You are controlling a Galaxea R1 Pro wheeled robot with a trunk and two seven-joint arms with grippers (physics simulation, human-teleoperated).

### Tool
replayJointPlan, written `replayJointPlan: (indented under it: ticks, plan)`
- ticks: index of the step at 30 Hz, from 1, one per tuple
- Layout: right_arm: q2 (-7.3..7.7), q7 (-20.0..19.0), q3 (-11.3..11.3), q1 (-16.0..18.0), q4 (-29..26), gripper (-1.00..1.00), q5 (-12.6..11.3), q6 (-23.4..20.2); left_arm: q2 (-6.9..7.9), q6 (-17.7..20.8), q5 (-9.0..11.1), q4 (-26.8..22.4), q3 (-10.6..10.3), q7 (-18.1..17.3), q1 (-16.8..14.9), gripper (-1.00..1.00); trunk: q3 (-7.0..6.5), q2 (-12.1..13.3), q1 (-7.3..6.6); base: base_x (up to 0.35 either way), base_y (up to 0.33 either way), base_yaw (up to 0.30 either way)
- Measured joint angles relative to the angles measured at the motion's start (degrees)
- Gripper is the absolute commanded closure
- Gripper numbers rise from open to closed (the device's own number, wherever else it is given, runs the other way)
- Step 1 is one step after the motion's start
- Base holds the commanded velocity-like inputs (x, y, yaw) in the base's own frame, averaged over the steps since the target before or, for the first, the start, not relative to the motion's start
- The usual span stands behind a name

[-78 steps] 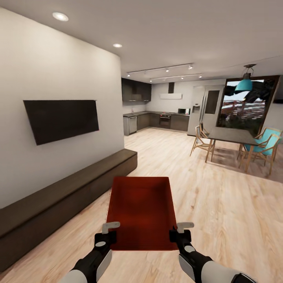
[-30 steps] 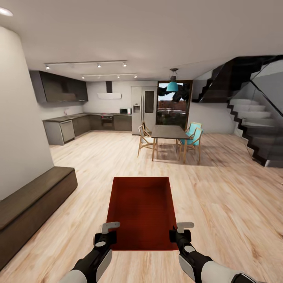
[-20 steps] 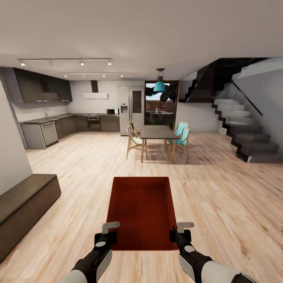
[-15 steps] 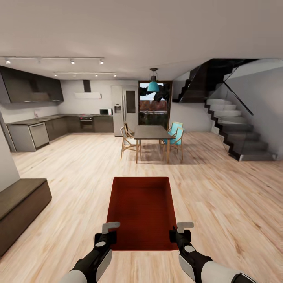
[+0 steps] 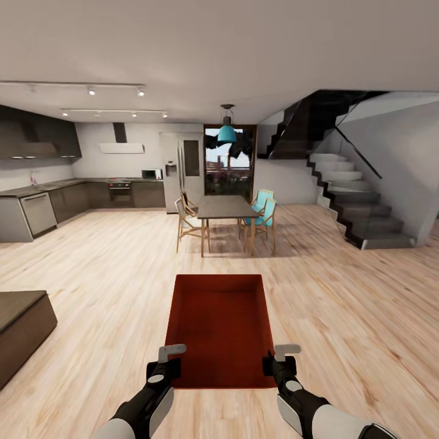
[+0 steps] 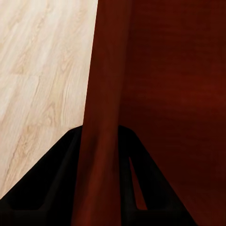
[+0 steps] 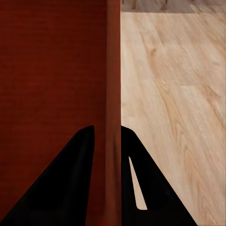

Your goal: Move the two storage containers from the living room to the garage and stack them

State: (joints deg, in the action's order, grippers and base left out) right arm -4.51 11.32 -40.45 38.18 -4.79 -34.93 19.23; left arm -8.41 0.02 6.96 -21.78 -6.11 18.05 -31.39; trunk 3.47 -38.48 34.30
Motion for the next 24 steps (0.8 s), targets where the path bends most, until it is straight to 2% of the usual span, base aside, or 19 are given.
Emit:
replayJointPlan:
  ticks: [12,24]
  plan:
    - [0.0,-0.01,-0.03,0.0,0.02,1.0,-0.08,0.06,0.0,0.01,-0.1,-0.02,0.04,-0.04,0.0,1.0,0.0,-0.01,0.0,0.32,0.0,-0.016]
    - [0.01,0.01,-0.06,-0.01,0.01,1.0,-0.1,0.06,-0.01,0.02,-0.09,-0.01,0.02,-0.02,-0.02,1.0,0.0,0.0,0.0,0.321,0.0,-0.265]
